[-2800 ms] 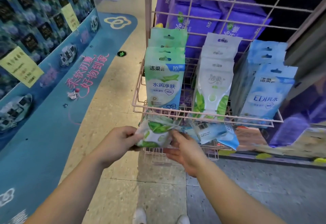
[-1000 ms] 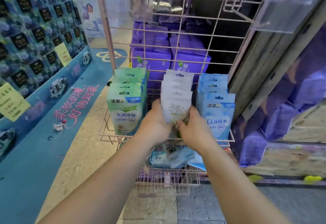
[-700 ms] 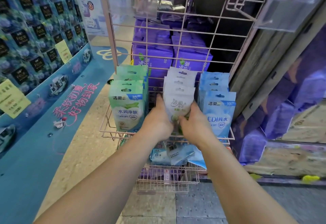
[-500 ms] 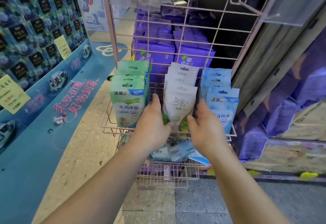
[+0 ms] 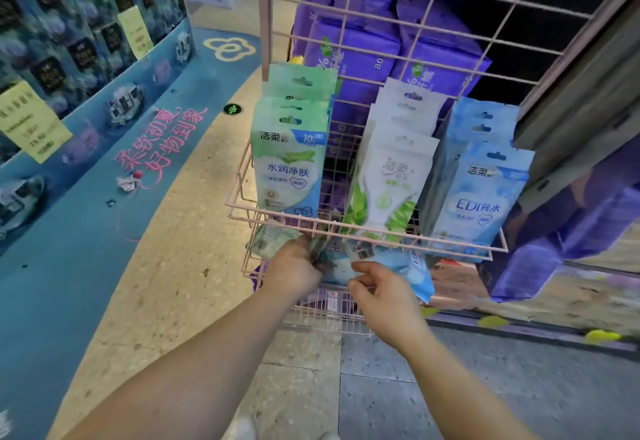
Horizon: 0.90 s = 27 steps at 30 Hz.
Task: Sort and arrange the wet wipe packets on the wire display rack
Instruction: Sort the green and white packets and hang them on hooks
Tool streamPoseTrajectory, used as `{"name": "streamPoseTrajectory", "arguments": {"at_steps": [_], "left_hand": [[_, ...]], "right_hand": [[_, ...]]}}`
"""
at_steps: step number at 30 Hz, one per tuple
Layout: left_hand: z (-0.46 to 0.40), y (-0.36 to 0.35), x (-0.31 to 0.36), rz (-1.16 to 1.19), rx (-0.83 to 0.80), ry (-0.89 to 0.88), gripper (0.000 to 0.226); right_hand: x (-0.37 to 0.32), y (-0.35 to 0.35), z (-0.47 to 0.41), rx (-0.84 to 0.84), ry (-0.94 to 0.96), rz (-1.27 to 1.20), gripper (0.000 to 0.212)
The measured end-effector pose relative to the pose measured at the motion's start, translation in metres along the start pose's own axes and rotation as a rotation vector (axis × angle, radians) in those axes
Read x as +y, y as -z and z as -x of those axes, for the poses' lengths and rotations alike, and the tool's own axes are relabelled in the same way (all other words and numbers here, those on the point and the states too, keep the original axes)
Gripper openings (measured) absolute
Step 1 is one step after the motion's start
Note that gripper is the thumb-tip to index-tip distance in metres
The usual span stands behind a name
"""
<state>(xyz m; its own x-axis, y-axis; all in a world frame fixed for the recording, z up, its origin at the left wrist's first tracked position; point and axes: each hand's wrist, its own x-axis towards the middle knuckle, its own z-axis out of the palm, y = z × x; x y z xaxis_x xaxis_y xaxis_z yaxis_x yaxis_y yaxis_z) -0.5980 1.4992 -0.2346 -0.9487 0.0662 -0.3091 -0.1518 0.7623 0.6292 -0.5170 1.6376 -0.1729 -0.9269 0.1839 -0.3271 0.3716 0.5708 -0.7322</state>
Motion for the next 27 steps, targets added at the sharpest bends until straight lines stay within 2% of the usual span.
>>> {"name": "streamPoseTrajectory", "arguments": {"at_steps": [2,4,7,9,11,14,17,23,27], "left_hand": [[-0.015,-0.007,0.002,-0.081,-0.099,0.055,0.030],[-0.024,-0.006,-0.003,-0.033,-0.178,0.088,0.025],[-0.028,-0.001,-0.015,0.085,-0.188,0.064,0.018],[-0.030,0.003,-0.020,0.131,-0.160,0.073,0.005],[-0.029,0.005,-0.024,0.157,-0.106,0.087,0.015],[-0.022,0.007,-0.027,0.045,-0.140,0.058,0.007],[-0.019,0.003,-0.028,0.026,-0.148,0.094,0.029],[-0.019,0.026,-0.038,0.465,0.039,0.088,0.029],[-0.007,0.065,-0.031,0.763,-0.110,0.071,0.026]], "right_hand": [[0.000,0.002,-0.006,-0.001,-0.008,0.015,0.030],[0.003,0.005,-0.008,-0.009,-0.016,0.018,0.026],[0.007,0.005,-0.007,-0.031,-0.005,0.023,0.017],[0.006,0.001,-0.005,-0.046,0.007,0.032,0.017],[0.002,-0.004,-0.005,-0.063,0.035,0.039,0.017],[-0.007,-0.012,-0.009,-0.103,0.056,0.040,0.019],[-0.012,-0.019,-0.011,-0.142,0.067,0.068,0.018],[-0.003,-0.016,-0.004,-0.122,0.073,0.105,0.016],[-0.001,-0.013,-0.002,-0.057,0.116,0.089,0.024]]}}
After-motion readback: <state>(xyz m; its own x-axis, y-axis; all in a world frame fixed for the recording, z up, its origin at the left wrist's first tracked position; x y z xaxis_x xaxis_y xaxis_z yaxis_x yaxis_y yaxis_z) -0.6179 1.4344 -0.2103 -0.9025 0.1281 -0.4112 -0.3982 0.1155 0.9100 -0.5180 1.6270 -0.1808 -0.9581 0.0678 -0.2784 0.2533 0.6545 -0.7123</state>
